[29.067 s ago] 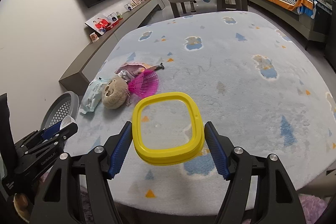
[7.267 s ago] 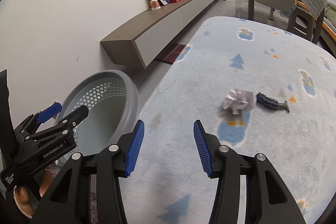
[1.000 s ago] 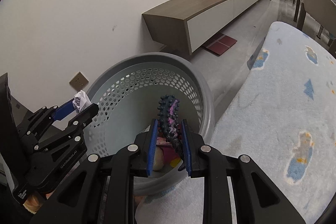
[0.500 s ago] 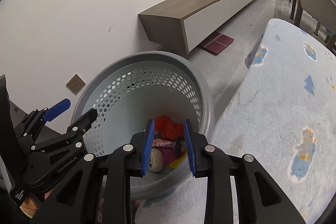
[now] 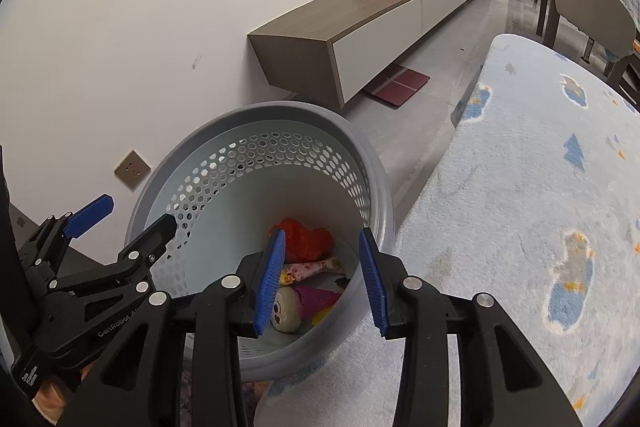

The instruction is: Collect trash

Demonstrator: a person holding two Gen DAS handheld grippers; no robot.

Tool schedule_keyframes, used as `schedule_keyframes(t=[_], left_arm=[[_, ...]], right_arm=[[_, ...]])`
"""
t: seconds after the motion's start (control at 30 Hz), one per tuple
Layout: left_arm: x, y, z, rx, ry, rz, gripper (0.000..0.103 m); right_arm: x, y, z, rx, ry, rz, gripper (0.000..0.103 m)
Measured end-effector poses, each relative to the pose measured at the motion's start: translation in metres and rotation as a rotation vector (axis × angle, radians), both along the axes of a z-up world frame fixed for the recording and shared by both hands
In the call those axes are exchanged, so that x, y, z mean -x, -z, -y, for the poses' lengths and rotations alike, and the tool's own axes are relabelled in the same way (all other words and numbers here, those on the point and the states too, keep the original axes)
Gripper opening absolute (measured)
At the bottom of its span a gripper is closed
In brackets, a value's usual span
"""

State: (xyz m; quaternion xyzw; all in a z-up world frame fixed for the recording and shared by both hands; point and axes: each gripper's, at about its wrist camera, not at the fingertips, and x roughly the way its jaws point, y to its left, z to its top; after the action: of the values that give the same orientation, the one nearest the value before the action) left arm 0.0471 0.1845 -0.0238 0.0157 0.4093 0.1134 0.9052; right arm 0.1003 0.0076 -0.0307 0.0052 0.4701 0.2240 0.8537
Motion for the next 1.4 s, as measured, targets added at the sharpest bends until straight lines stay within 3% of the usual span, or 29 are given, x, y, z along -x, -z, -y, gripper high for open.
schedule_keyframes(t=[0.23, 0.47, 1.4], left_arm=[[0.0006, -0.0002, -0.0010, 0.003, -0.006, 0.000, 0.092], [0.0007, 0.0001, -0.0020, 0.000, -0.013, -0.003, 0.093], [0.0006, -0.0006, -0.0067, -0.001, -0.034, -0.006, 0.096]], right_arm=[[0.0009, -0.0026, -0.0001, 0.006, 0.007, 0.018, 0.048], [0.0025, -0.0041, -0.0007, 0.007, 0.013, 0.025, 0.053], [0.0019, -0.0034, 0.0001, 0.006, 0.017, 0.025, 0.057]])
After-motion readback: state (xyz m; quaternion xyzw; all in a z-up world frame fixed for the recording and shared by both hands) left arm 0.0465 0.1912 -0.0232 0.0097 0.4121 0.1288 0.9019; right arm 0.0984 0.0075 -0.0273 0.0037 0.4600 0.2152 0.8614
